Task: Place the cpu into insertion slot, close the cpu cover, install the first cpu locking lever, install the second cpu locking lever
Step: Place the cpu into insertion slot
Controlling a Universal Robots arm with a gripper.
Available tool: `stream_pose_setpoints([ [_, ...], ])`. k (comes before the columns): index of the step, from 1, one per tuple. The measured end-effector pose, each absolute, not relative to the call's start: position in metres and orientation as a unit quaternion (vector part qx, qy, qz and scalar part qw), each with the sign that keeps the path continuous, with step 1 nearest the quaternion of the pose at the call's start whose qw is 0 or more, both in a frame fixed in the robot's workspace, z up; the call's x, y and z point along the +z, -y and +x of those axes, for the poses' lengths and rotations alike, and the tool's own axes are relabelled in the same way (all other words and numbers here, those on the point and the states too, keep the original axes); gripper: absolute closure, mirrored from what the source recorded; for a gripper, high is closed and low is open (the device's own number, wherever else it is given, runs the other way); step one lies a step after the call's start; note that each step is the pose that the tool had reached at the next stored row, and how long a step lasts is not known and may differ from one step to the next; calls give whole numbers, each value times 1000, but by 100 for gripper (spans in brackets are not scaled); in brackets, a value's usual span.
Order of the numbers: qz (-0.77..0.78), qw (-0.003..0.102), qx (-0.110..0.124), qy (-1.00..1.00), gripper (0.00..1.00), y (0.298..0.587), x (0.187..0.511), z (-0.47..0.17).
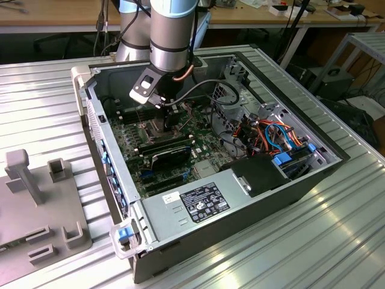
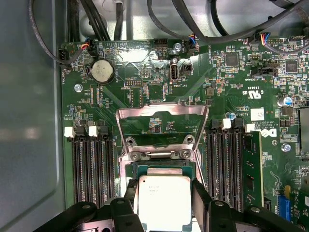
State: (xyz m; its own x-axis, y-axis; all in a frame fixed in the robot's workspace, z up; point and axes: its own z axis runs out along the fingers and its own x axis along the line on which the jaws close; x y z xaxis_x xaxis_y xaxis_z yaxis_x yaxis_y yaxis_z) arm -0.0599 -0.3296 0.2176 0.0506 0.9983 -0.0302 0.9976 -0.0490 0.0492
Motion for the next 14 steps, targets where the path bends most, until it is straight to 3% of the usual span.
stream_pose_setpoints([
  [7, 722, 34, 11, -691, 46, 330, 214, -61],
  [14, 711, 34, 11, -702, 46, 330, 212, -65],
])
